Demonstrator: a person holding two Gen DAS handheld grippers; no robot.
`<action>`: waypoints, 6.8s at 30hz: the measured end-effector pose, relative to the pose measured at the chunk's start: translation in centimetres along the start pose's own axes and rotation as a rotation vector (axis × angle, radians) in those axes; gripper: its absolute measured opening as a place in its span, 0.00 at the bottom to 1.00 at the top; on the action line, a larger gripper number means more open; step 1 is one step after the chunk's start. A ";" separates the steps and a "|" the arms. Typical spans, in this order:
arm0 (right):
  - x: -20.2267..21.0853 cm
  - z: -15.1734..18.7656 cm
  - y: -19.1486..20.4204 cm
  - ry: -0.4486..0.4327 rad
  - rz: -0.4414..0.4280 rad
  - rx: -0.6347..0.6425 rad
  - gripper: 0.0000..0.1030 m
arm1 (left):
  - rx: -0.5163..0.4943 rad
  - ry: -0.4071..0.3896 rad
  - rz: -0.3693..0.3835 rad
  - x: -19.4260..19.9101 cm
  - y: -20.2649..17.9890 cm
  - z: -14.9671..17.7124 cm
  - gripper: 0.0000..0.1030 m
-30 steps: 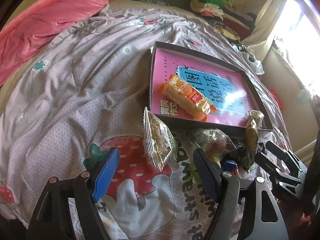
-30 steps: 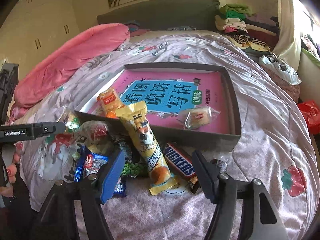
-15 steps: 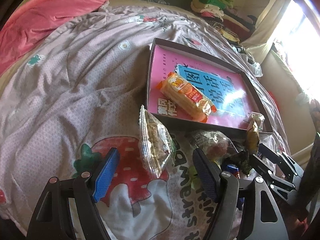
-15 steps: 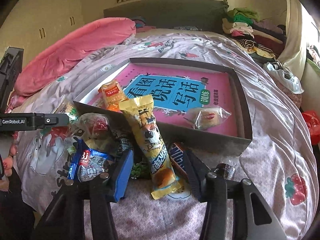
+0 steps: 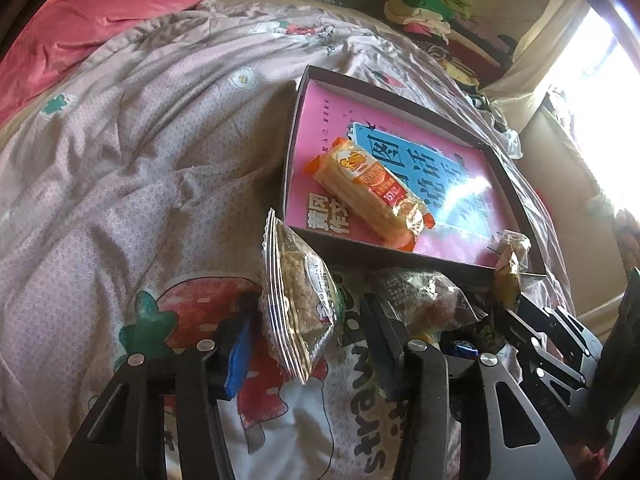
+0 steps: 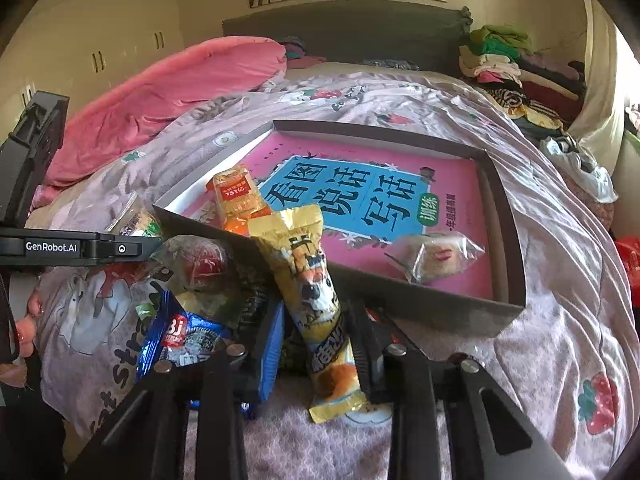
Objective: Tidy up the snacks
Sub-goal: 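Grasp the clear nut bag with the left tool while the right tool grasps the yellow stick snack, then carry the nut bag into the tray with the left tool while the right tool carries the stick snack there, then release the nut bag and stick snack in the tray and withdraw both tools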
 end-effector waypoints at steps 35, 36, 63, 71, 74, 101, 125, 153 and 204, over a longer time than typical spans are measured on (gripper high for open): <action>4.0 -2.2 -2.6 -0.171 -0.115 -0.170 0.17 | 0.009 -0.098 0.056 3.8 -0.8 -1.5 0.36; 4.1 -2.3 -2.7 -0.176 -0.114 -0.172 0.17 | 0.007 -0.100 0.056 3.9 -0.9 -1.6 0.36; 7.8 -3.9 -8.7 -0.302 -0.036 -0.310 0.17 | -0.131 -0.080 0.086 2.8 -8.5 -3.6 0.36; 7.7 -4.4 -10.5 -0.326 0.004 -0.354 0.17 | -0.171 -0.056 0.112 0.6 -11.6 -4.2 0.36; 7.4 -4.5 -11.2 -0.328 0.026 -0.365 0.17 | -0.183 -0.041 0.122 -0.3 -12.6 -4.4 0.36; 2.5 -3.5 -12.0 -0.209 0.022 -0.387 0.17 | -0.216 0.028 0.135 -5.0 -14.8 -4.3 0.36; -0.1 -2.8 -10.9 -0.144 0.008 -0.349 0.19 | -0.177 0.057 0.127 -6.5 -13.6 -4.0 0.36; 1.4 -2.5 -11.2 -0.160 0.047 -0.355 0.34 | -0.150 0.028 0.143 -5.7 -13.0 -5.0 0.36; 3.5 -3.0 -12.2 -0.214 0.094 -0.368 0.59 | -0.043 -0.101 0.160 1.4 -8.4 -6.7 0.73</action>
Point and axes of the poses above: each gripper's, at about its wrist camera, not at the fingertips, and x roughly against the way its jaws point, y to its left, z to its underside, the point moved 7 cm from there along -x, roughly the way its jaws point, and after that the axes turned 1 degree about -y, right-handed, at the moved point
